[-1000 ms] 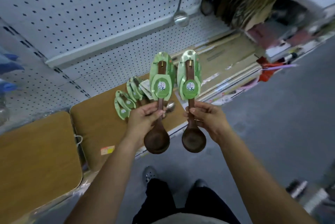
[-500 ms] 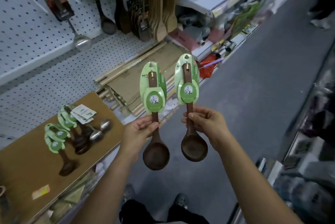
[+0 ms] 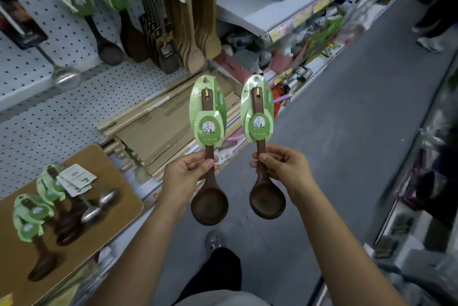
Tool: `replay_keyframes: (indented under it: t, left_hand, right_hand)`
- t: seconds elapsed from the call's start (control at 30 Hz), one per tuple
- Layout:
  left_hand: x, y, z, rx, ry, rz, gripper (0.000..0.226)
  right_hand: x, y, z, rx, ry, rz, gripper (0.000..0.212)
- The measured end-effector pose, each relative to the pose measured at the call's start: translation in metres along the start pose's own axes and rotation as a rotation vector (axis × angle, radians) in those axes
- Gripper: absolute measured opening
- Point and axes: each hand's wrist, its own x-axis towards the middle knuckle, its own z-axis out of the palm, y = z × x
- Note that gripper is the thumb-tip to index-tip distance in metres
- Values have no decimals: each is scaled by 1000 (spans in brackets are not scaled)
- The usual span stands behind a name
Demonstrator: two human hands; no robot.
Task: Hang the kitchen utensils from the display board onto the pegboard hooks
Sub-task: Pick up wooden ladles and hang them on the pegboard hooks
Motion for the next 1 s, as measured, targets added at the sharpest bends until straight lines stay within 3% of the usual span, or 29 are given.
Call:
replay_keyframes:
  t: [0.5,1.0]
  left_hand:
    - [108,43,26,-50,230,6,19]
    - [134,78,74,-247,761,150,13]
  right_hand:
    - [139,-75,25,-99,-230,-11,17]
    - [252,-156,86,-211,-787,-39,22]
